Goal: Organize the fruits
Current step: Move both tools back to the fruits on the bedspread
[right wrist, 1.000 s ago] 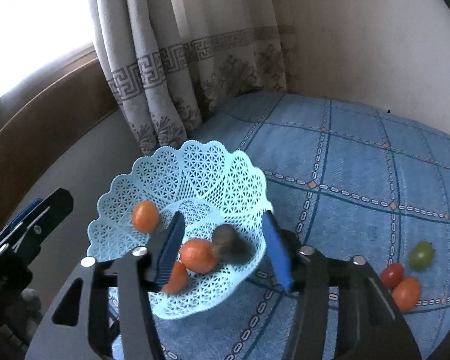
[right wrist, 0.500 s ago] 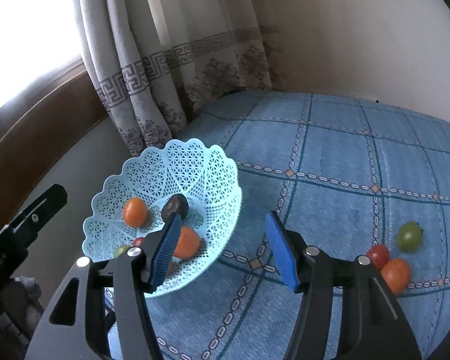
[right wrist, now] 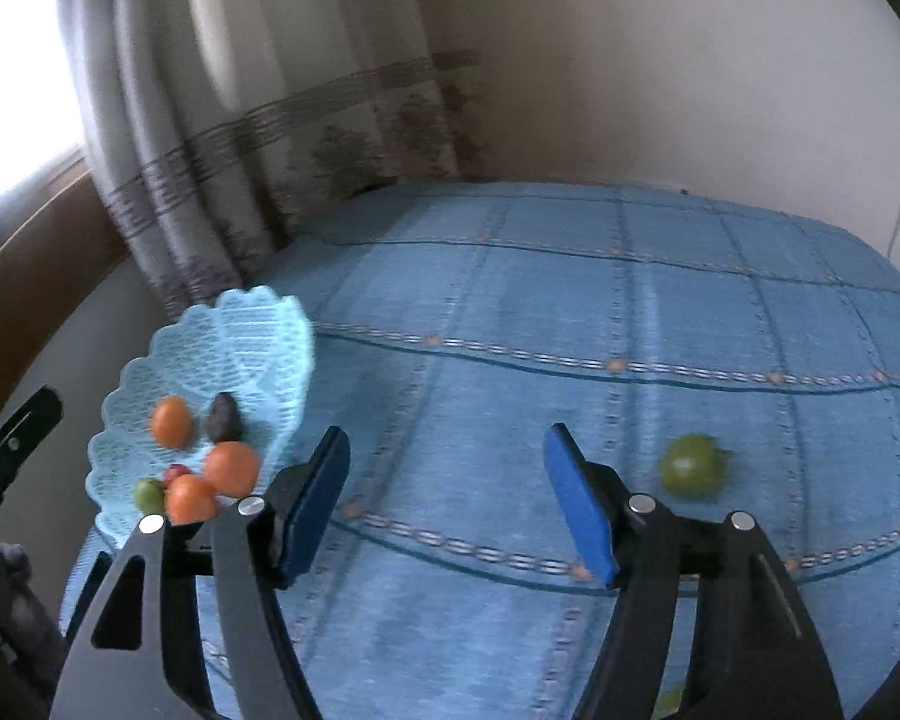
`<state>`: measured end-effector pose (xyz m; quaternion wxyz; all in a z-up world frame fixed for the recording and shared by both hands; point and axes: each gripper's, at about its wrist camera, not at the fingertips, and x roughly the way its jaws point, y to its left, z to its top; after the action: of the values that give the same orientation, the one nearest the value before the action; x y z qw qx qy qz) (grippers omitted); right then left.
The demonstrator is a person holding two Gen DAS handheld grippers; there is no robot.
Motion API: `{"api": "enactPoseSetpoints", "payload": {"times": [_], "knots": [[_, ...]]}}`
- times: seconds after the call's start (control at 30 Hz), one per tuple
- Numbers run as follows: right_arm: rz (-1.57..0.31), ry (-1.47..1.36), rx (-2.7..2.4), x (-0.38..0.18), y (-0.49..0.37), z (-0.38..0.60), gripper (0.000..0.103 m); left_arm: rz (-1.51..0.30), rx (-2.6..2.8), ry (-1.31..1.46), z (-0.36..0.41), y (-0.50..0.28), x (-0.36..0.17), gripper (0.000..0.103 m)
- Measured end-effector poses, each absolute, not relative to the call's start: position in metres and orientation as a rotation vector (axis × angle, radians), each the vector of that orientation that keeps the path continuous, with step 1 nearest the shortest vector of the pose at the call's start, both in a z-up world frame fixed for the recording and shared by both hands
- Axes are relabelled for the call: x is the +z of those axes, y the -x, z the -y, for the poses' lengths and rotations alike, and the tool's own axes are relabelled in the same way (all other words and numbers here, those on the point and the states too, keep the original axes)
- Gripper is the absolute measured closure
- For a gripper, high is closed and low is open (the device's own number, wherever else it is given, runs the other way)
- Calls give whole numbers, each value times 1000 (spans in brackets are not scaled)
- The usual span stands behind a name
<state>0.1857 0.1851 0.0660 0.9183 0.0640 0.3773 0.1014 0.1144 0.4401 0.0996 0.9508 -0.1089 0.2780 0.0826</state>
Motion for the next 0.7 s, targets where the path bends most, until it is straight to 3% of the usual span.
{"api": "enactPoseSetpoints", "payload": {"times": [0.7], "knots": [[-897, -271, 33, 22, -221, -93, 36, -592, 120, 161, -411, -116, 91, 3]]}}
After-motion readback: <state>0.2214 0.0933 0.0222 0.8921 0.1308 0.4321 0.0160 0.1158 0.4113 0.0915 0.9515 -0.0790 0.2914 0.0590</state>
